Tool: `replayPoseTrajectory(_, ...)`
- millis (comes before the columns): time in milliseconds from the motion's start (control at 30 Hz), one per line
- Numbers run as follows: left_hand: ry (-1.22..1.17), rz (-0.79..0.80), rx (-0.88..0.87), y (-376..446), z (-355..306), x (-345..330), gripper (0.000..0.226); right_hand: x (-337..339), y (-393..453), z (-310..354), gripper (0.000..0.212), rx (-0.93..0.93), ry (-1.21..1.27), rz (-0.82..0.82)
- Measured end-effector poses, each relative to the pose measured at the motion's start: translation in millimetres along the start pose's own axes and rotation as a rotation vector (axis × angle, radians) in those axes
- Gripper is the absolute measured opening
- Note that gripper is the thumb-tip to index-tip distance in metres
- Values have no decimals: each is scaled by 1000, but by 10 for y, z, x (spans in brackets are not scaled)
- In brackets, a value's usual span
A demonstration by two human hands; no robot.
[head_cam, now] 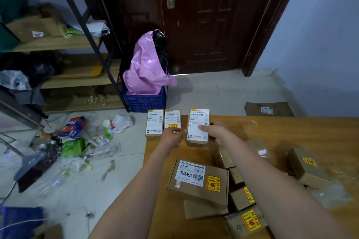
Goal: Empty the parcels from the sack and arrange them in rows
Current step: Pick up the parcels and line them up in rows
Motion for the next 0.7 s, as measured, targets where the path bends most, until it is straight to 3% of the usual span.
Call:
replayPoseTrajectory(100, 108, -119, -46, 61, 99, 164, 14, -73, 101, 47, 19, 9, -48, -67)
replayPoseTrajectory(200, 252, -192, -90, 135, 163, 328, 17, -155, 237, 86, 19, 18, -102, -94)
replayPoseTrajectory(267, 321, -248, -82, 214, 221, 448, 18, -201, 372, 104, 29, 22, -170, -114)
replayPoseTrajectory(467, 487, -407, 29, 513, 423, 744, 37, -322, 828, 111, 36, -35, -261, -124)
replayPoseTrajectory(700, 386, -368, 42, 989, 571, 858, 59, -420, 1284, 140, 36, -68, -328, -152)
Point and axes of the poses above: each hand's wrist, its own y-axis towards the middle knuckle, its own x-axis out of the back of the hand, z = x × y, the point moved 4 cm from there along y, towards the middle knuckle, and after that the axes turned 12 degrees about -x, right-handed, at the moved point
